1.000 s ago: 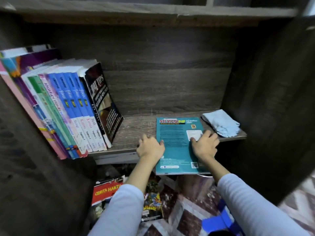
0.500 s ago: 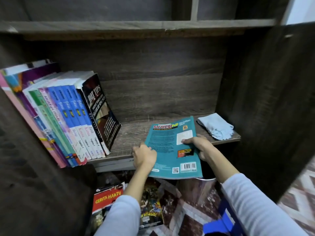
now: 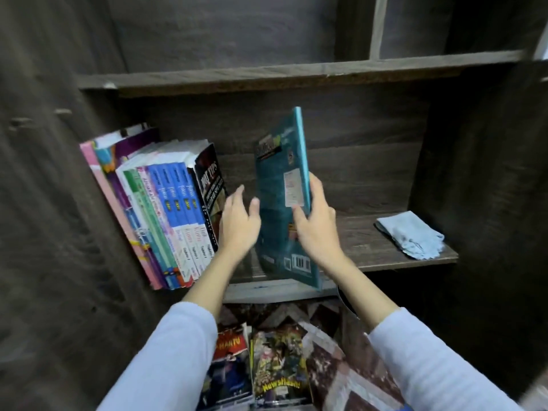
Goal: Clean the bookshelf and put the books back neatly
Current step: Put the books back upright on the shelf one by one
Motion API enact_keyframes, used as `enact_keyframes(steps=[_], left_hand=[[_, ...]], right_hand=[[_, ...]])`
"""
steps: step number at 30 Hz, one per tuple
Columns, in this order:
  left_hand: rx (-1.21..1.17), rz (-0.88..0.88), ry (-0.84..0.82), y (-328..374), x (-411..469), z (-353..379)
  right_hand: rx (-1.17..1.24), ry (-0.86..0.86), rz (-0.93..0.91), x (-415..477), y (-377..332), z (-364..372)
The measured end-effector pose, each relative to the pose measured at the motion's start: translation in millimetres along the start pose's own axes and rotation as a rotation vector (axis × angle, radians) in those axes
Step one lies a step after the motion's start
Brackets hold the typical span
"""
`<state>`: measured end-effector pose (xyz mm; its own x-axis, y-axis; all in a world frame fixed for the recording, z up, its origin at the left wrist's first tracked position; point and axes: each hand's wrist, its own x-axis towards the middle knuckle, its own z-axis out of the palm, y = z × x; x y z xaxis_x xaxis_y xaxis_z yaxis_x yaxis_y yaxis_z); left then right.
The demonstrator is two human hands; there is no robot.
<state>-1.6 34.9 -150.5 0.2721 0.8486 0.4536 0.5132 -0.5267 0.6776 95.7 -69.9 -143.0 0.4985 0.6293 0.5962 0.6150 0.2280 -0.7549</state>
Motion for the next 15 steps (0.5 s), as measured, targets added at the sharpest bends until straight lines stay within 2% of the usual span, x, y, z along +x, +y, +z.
enact_keyframes(steps=[4, 6, 8, 11, 15], left_hand=[[-0.320, 0.190, 0.160, 36.9, 21.1, -55.4], [-0.333, 0.305, 0.162, 44.1, 26.6, -79.6], [-0.144, 0.356, 0.098, 41.3, 33.1, -98.3], [0.270, 0.394, 0.061, 26.0, 36.7, -112.1], [0.388, 0.413, 0.078, -1.9, 21.5, -113.9]], right_hand=[[-0.066, -0.016, -0.076, -8.9, -6.5, 40.3], [-0.061, -0.032, -0.087, -14.8, -9.3, 61.2], [-0.051, -0.077, -0.096, -21.5, -10.1, 85.1], [-0.052, -0.162, -0.096, -29.9, -3.2, 117.7], [0.103, -0.306, -0.002, -26.7, 8.2, 149.5]])
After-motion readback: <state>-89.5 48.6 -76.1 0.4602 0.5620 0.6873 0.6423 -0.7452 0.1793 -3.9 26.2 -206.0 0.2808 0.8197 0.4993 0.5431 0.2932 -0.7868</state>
